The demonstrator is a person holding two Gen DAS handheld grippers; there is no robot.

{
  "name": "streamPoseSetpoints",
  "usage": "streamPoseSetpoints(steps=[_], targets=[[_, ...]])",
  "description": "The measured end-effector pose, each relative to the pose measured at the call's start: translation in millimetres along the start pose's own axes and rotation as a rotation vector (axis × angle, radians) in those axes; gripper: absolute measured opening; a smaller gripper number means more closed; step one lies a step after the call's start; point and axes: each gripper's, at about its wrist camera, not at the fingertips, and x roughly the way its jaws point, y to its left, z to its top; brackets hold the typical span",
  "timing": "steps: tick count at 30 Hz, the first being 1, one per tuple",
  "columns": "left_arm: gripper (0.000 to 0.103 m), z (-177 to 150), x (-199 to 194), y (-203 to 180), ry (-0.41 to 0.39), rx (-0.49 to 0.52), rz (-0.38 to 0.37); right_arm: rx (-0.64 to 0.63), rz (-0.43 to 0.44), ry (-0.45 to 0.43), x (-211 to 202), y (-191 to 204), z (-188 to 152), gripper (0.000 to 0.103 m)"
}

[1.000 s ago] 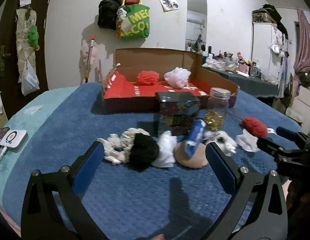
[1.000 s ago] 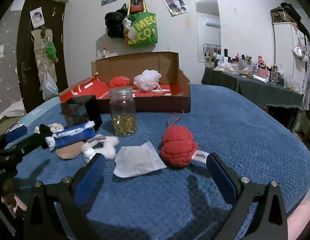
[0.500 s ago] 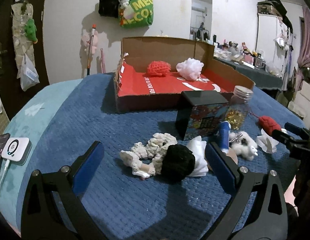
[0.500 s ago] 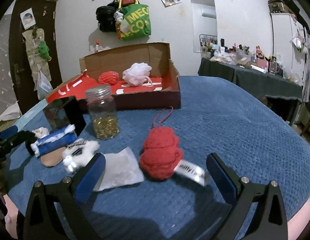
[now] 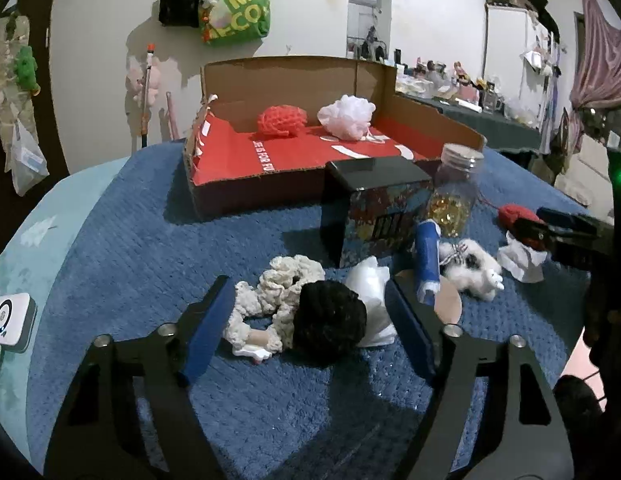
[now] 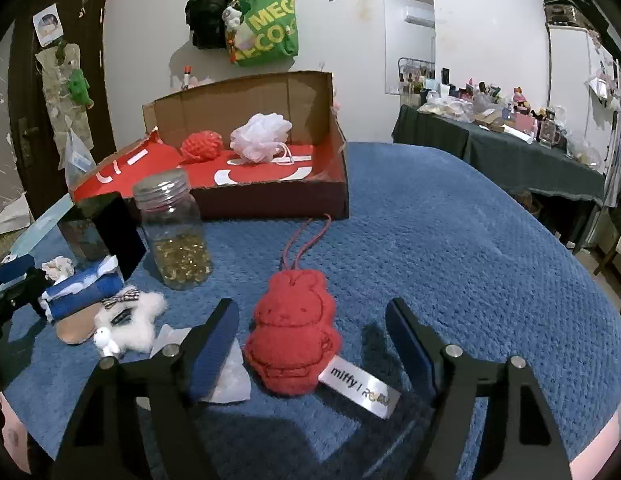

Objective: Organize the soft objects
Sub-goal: 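Grasp the red knitted bunny with the right tool while the left tool grasps the black fluffy toy, then lift the black fluffy toy with the left tool while the right tool holds the red bunny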

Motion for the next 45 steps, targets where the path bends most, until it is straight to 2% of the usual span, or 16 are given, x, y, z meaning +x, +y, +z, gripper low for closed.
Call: streamPoseSetpoints(steps=[1,3,4,5,6,10,15,24,34,39,45], targets=[[0.064,-0.7,0.7,-0.6,0.003,0.006,-0.001,0.001,-0.001,0.003,1.1,-0.3,0.7,0.075],[0.037,-1.8,3.5,-2.5,0.021,0.022,-0.001,-0.005,0.002,0.028,6.8,-0.1,2.1,0.067],[0.033,-2.0,6.0,-2.7,0.035,0.027,-0.008,-0.011,0.010,0.039,9.3,0.9,1.8,0.051],[0.033,-2.6,9.1,-3.3,0.056,0.030,-0.021,-0.021,0.030,0.052,11.8,2.5,1.0,0.041],[0.031,-3.7,10.9,-3.7,0.067,0.027,-0.032,-0.032,0.032,0.049,11.4,4.8,0.1,0.041],[0.030,-4.5,4.8,-6.5,0.056,0.032,-0.034,-0.051,0.028,-0.014,-5.3,11.4,0.6,0.041],[0.030,-0.2,-7.1,-12.4,0.027,0.032,-0.046,-0.017,0.089,-0.086,-30.2,14.4,8.3,0.041],[0.030,16.2,-29.9,-29.5,-0.048,0.058,-0.101,-0.046,0.198,-0.150,-54.7,40.4,10.5,0.041],[0.030,26.8,-20.1,-63.0,-0.060,0.068,-0.224,-0.068,0.293,-0.119,-46.5,68.7,-1.4,0.041],[0.030,27.2,-13.0,-71.9,-0.043,0.068,-0.244,-0.068,0.309,-0.105,-43.7,72.3,-5.4,0.041],[0.030,26.3,-13.0,-70.7,-0.036,0.062,-0.233,-0.053,0.312,-0.093,-41.7,68.3,-6.6,0.041]])
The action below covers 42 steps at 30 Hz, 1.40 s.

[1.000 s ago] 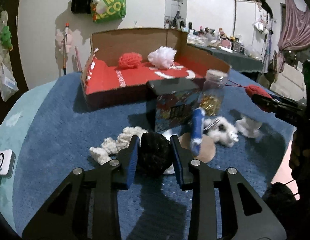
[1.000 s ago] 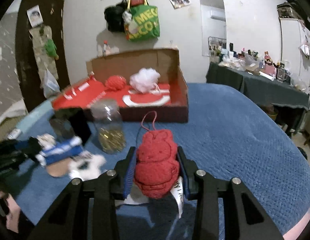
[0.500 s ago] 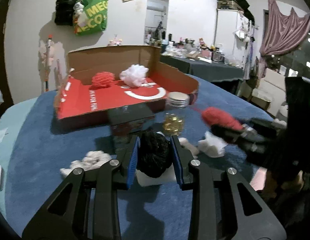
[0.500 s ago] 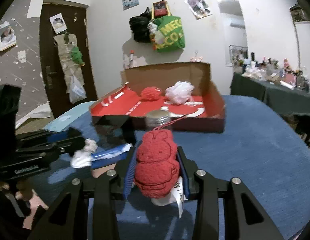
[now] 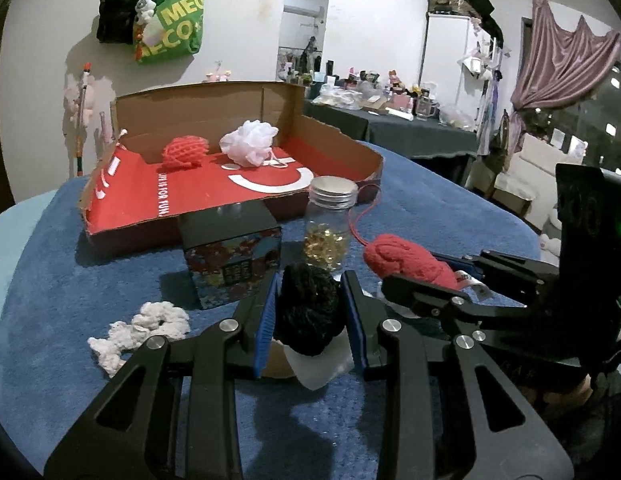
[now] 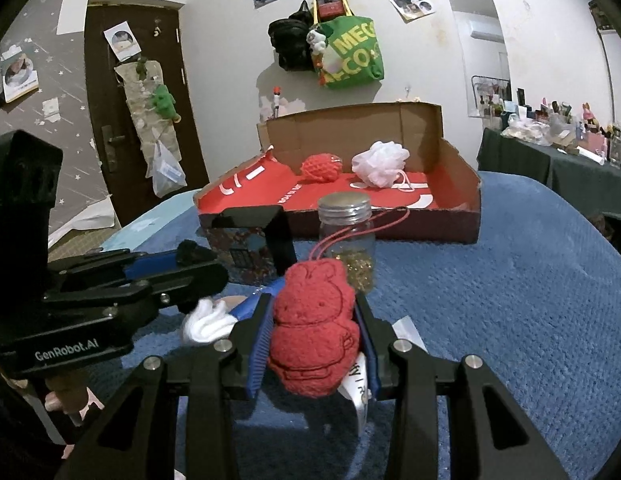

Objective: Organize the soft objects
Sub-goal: 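Lift the black fluffy toy with the left tool while the right tool holds the red bunny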

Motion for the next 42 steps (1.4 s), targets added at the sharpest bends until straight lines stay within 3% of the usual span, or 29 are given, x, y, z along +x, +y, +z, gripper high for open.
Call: streamPoseSetpoints(steps=[11,17,19,22,23,24,26,30,34,42], targets=[[0.030,-9.4,-3.1,20.5,0.019,-0.017,0.070,-0.032,-0.050,0.019,6.2,-0.7,-8.2,0.041],[0.030,-1.5,-21.0,38.7,-0.026,-0.036,0.103,-0.027,-0.066,0.013,5.0,-7.0,-6.1,0.041],[0.030,-5.2,-12.3,40.8,0.006,-0.014,0.148,-0.022,-0.066,0.023,7.7,-8.9,-7.2,0.041],[0.032,-15.7,1.0,50.1,0.061,-0.045,0.133,-0.025,-0.067,0.041,10.4,-9.7,-9.7,0.042],[0.036,-17.8,2.4,52.0,0.064,-0.053,0.129,-0.028,-0.071,0.045,11.2,-9.6,-10.3,0.042],[0.055,-20.3,3.5,52.9,0.064,-0.058,0.131,-0.033,-0.074,0.051,12.4,-9.3,-10.7,0.043],[0.072,-23.2,4.7,54.0,0.068,-0.054,0.142,-0.032,-0.076,0.058,13.8,-10.4,-12.2,0.044],[0.072,-26.1,-1.2,57.9,0.037,-0.064,0.157,-0.023,-0.075,0.065,15.0,-13.3,-14.0,0.050],[0.072,-27.1,-2.3,60.9,0.051,-0.058,0.169,-0.021,-0.077,0.062,13.7,-15.0,-14.7,0.051],[0.072,-44.1,-25.3,69.6,0.050,-0.067,0.180,-0.020,-0.070,0.049,6.5,-19.9,-17.4,0.061]])
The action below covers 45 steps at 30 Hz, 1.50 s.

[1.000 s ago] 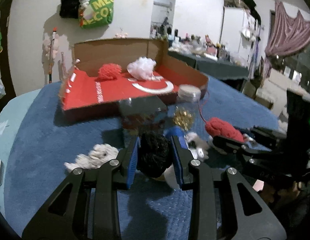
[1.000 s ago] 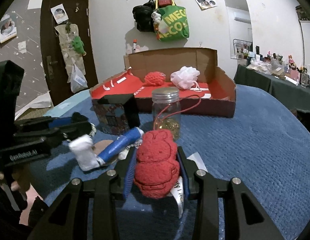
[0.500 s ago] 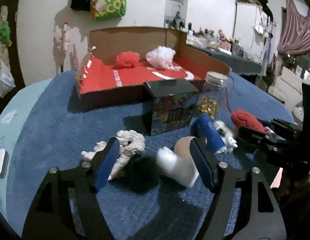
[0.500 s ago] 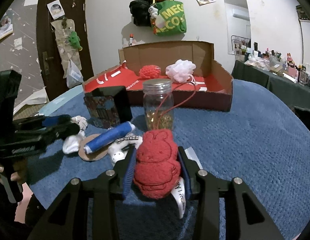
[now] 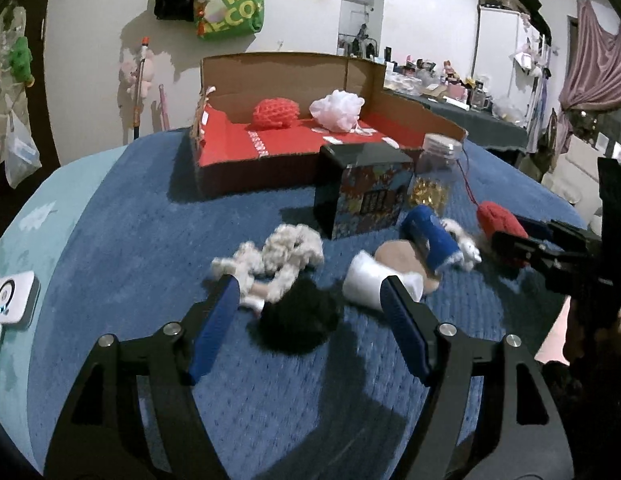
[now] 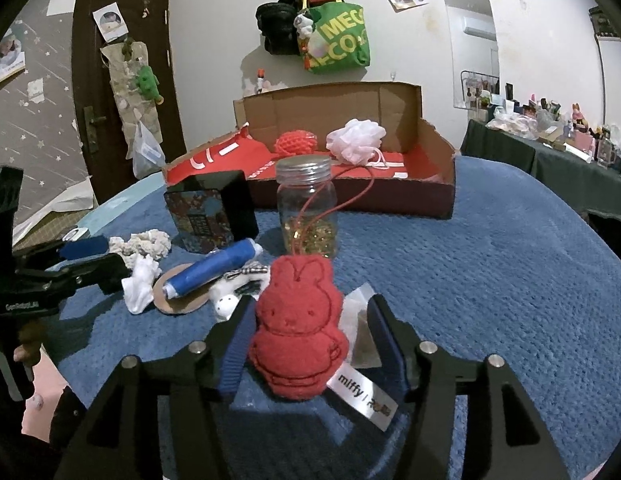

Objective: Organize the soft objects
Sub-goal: 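Lift the black fluffy toy with the left tool while the right tool holds the red bunny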

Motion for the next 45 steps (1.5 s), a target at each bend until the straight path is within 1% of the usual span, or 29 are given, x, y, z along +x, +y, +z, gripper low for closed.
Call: streamPoseSetpoints(steps=[4,5,6,7,8,9,11,12,15,19,22,27,33,36,40,45], targets=[[0.072,-7.9,1.7,1.6,0.016,0.002,0.007,-0.007,-0.011,-0.015,-1.1,-0.4,-2.4,0.062],[0.065,-9.0,4.1,1.2,0.021,0.001,0.010,-0.008,-0.011,-0.017,-1.1,0.0,-2.9,0.061],[0.047,-9.6,5.6,0.6,0.021,-0.002,0.003,-0.009,-0.010,-0.018,-1.0,0.4,-3.6,0.061],[0.039,-10.3,7.0,-0.4,0.021,-0.002,-0.010,-0.015,-0.010,-0.019,-0.9,1.4,-4.9,0.056],[0.035,-10.3,8.3,-1.6,0.025,-0.001,-0.016,-0.026,-0.005,-0.011,0.2,3.1,-6.0,0.043],[0.034,-10.8,11.3,-2.8,0.037,0.003,-0.017,-0.037,0.003,-0.001,0.8,4.7,-6.9,0.042],[0.033,-11.8,13.9,-3.4,0.048,0.003,-0.017,-0.062,0.000,-0.014,-2.2,9.7,-9.2,0.041],[0.033,-11.8,11.8,-4.0,0.039,0.003,-0.016,-0.072,-0.003,-0.028,-5.3,12.0,-8.9,0.041],[0.033,-7.5,-1.4,-7.6,-0.008,0.010,-0.021,-0.080,0.002,-0.067,-15.8,17.0,-3.7,0.041],[0.033,4.3,-17.0,-19.6,-0.063,0.040,-0.056,-0.075,0.021,-0.105,-23.0,20.9,6.7,0.041],[0.033,12.1,-16.7,-29.4,-0.076,0.049,-0.105,-0.078,0.033,-0.108,-21.3,24.4,11.1,0.041],[0.033,20.2,-6.3,-46.8,-0.069,0.068,-0.176,-0.082,0.051,-0.076,-11.9,28.7,11.2,0.041],[0.033,24.4,4.6,-61.9,-0.051,0.087,-0.212,-0.080,0.059,-0.062,-8.3,29.1,10.9,0.041],[0.033,24.6,5.7,-62.7,-0.047,0.089,-0.211,-0.077,0.052,-0.059,-7.6,27.9,11.8,0.041],[0.033,25.9,4.7,-53.4,-0.039,0.062,-0.192,-0.052,0.043,-0.062,-12.3,19.0,13.3,0.041],[0.033,27.2,1.9,-32.5,-0.015,0.029,-0.127,-0.034,-0.024,-0.063,-23.4,0.0,13.6,0.041]])
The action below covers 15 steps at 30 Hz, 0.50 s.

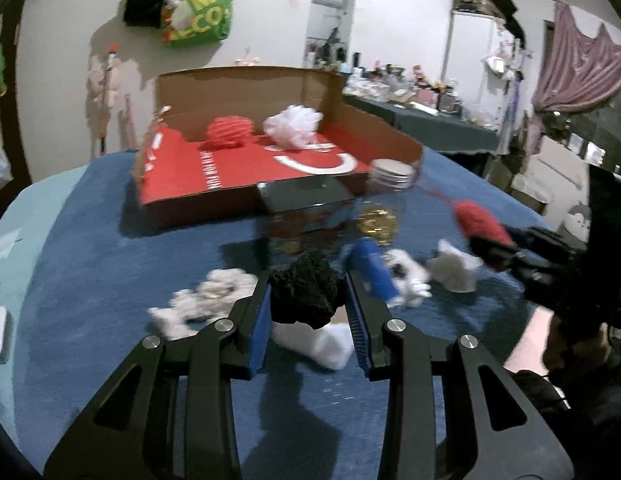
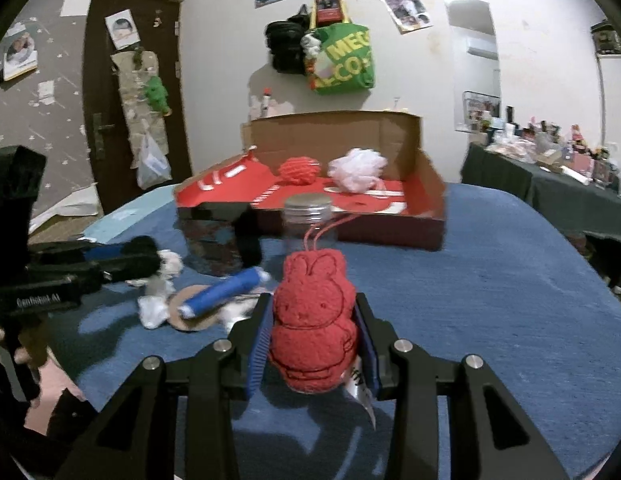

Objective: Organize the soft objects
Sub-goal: 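Lift the black fluffy toy with the left tool while the right tool holds the red bunny, then carry the red bunny and black fluffy toy over the box with both tools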

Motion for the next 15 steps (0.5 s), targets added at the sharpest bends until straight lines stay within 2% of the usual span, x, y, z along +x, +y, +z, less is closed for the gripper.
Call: streamPoseSetpoints(steps=[6,15], targets=[[0.033,5.3,1.5,29.9,0.045,-0.043,0.063,0.043,-0.077,0.013,-1.8,-29.4,2.5,0.041],[0.033,24.9,25.1,55.4,0.104,-0.030,0.052,0.058,-0.108,0.009,12.2,-51.6,23.1,0.041]])
